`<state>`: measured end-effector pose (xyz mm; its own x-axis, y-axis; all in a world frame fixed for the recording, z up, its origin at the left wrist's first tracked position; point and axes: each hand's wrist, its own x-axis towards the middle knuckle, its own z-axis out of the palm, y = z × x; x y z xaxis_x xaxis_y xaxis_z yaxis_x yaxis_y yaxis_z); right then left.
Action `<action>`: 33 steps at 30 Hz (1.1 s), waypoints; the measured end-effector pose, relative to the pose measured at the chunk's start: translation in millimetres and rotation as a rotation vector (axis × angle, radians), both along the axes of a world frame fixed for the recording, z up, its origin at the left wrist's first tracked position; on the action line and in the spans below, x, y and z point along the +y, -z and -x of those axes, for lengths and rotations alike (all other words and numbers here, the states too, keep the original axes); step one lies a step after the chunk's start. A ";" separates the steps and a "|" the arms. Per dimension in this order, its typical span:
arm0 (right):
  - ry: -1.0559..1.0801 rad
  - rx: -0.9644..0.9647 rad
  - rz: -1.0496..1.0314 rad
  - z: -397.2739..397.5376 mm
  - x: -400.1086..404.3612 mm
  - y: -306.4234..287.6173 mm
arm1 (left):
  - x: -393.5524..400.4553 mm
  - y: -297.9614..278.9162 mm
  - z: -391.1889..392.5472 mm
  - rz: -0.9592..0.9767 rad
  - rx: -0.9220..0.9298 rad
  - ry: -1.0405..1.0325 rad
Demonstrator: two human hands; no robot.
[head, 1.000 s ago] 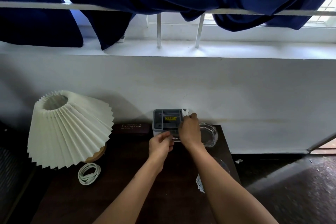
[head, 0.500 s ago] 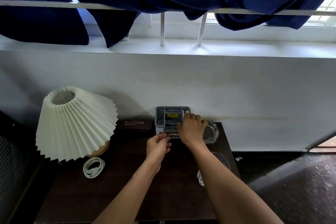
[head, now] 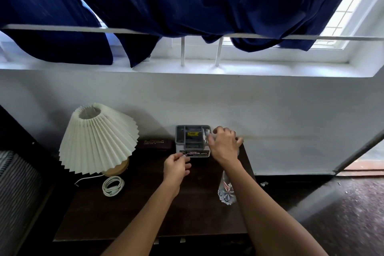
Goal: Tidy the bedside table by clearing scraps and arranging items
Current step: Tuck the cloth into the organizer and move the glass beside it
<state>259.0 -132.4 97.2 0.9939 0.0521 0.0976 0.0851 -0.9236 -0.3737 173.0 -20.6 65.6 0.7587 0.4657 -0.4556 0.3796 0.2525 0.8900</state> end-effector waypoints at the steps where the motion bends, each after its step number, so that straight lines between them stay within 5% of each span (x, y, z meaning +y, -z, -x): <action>1: 0.016 -0.011 -0.033 3.6 -4.4 -3.0 | -1.9 -4.1 3.2 0.008 -0.004 -0.003; 18: 0.455 0.085 -0.894 101.2 -85.7 29.4 | -66.8 2.4 55.0 0.149 0.064 0.056; 25: 0.355 0.313 -0.976 115.5 -95.5 63.7 | -88.8 21.4 52.9 0.095 0.053 0.140; 33: 0.163 0.312 -0.825 98.4 -97.9 92.6 | -101.2 34.8 31.3 0.034 0.065 0.177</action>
<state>160.6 -230.3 4.6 0.9703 -0.0595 -0.2345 -0.2404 -0.3425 -0.9082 141.8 -121.8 30.8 0.7958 0.3116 -0.5193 0.4769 0.2060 0.8545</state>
